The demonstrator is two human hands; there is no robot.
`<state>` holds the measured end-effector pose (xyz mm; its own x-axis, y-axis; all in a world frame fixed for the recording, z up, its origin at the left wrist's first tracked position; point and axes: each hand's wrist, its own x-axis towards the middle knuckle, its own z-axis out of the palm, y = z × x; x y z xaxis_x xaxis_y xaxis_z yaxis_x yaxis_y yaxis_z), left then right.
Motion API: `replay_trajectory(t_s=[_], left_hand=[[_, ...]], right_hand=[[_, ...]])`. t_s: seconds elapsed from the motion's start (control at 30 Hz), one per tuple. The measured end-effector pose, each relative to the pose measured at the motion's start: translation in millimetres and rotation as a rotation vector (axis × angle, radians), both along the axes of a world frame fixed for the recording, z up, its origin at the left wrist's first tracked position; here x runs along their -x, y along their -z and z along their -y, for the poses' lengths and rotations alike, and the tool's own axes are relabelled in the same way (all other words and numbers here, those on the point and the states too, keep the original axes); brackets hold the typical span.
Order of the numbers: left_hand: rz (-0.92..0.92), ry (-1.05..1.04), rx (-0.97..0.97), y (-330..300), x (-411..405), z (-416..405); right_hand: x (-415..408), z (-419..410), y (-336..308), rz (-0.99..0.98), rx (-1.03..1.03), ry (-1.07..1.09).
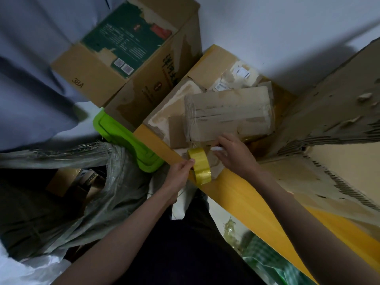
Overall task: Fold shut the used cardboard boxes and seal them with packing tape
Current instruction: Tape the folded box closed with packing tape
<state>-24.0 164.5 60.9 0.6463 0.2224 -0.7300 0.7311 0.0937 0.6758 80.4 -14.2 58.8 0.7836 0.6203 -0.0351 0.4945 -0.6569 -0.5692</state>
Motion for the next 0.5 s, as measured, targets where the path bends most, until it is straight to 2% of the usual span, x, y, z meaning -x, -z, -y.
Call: replay_trajectory(t_s=[0.13,0.23,0.3,0.4,0.5], left_hand=[[-0.007,0.013,-0.003,2,-4,2],[-0.002,0.040,0.003,1,-4,3],[0.003,0.039,-0.007,4,-1,3],[0.001,0.046,-0.010,6,3,3],[-0.005,0.054,-0.019,8,3,2]], right_hand=[[50,27,36,-0.159,-0.072,0.187],[74,60,82,-0.408,0.052,0.472],[86,78,102,-0.491,0.135,0.566],[94,100,128,-0.511,0.254,0.612],[93,108,140,-0.442,0.361,0.566]])
